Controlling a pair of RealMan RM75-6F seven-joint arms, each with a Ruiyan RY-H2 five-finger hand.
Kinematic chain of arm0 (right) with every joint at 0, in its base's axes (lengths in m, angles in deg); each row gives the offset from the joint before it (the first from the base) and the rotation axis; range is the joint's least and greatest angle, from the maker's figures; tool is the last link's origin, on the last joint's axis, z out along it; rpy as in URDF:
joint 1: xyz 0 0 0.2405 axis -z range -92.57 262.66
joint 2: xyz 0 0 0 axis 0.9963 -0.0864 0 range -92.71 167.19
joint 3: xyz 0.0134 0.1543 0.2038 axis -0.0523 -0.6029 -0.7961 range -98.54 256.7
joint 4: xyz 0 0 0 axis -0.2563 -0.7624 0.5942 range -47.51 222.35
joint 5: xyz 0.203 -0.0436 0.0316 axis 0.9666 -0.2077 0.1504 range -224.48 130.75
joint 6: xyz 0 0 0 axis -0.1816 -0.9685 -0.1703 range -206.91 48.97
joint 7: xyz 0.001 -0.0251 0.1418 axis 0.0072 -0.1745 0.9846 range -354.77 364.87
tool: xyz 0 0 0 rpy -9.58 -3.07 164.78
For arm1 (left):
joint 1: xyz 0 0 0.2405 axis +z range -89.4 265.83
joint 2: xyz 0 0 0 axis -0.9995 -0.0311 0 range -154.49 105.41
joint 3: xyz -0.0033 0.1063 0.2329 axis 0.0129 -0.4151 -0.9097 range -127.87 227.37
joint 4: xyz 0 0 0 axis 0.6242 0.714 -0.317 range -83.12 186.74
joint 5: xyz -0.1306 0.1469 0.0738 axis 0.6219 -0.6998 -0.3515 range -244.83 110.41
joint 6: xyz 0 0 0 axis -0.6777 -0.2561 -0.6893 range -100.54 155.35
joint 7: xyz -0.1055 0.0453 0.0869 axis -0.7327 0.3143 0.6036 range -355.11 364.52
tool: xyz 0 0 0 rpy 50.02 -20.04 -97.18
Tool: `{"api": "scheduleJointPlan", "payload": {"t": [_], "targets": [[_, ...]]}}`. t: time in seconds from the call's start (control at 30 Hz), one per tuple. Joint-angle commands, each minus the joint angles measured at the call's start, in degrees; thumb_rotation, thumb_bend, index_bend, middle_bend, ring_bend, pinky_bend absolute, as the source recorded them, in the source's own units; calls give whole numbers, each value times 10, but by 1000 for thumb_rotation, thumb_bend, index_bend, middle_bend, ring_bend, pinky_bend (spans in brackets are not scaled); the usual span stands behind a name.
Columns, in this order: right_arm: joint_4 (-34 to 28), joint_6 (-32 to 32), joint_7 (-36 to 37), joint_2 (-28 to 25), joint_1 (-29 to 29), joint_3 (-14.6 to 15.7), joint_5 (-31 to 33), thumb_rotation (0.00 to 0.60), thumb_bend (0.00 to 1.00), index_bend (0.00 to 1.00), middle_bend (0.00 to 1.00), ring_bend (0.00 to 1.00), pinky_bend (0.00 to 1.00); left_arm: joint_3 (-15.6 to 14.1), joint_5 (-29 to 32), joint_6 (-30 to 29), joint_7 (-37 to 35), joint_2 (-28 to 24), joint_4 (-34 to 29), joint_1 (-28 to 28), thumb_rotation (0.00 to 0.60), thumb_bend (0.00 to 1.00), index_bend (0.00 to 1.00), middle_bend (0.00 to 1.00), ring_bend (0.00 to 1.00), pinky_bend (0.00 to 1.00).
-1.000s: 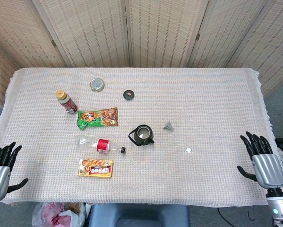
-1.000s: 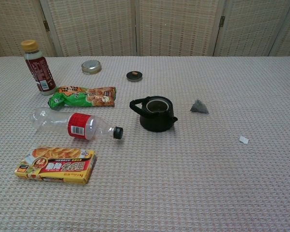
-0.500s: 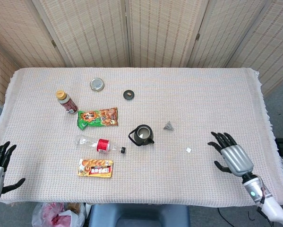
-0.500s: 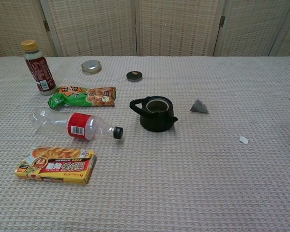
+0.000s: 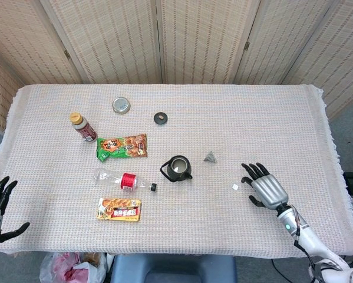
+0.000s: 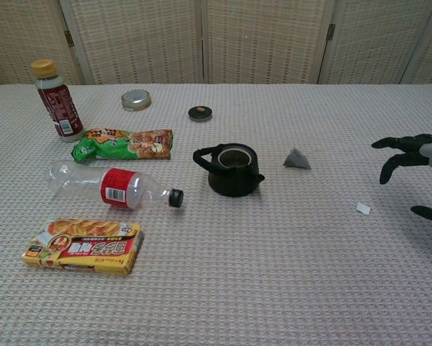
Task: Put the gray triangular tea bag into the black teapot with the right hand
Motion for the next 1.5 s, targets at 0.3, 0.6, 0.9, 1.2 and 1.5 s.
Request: {"api": "scheduleJointPlan", "payload": {"t": [0.3, 0.6, 0.9, 1.2, 1.5], "targets": [[61, -43, 8, 53, -35, -3, 29, 600, 305, 330, 0, 0, 0, 0, 5, 13, -14, -6, 1, -4, 600, 128, 0, 0, 0, 74], [96, -41, 14, 86, -53, 0, 22, 600, 306, 354, 0, 0, 0, 1, 8, 19, -22, -6, 6, -7, 600, 128, 0, 0, 0, 74], [116, -27, 10, 99, -55, 9, 18, 600, 305, 362, 0, 0, 0, 0, 8, 20, -25, -5, 9, -6, 600, 128, 0, 0, 0, 74], [130, -18, 7, 112, -57, 14, 16, 600, 306, 393, 0, 0, 0, -1, 10, 24, -31, -8, 9, -7, 600, 128, 0, 0, 0, 74], [147, -20, 10, 125, -62, 13, 22, 600, 305, 413, 0, 0, 0, 1, 15, 28, -39, -9, 11, -9, 600, 128, 0, 0, 0, 74]]}}
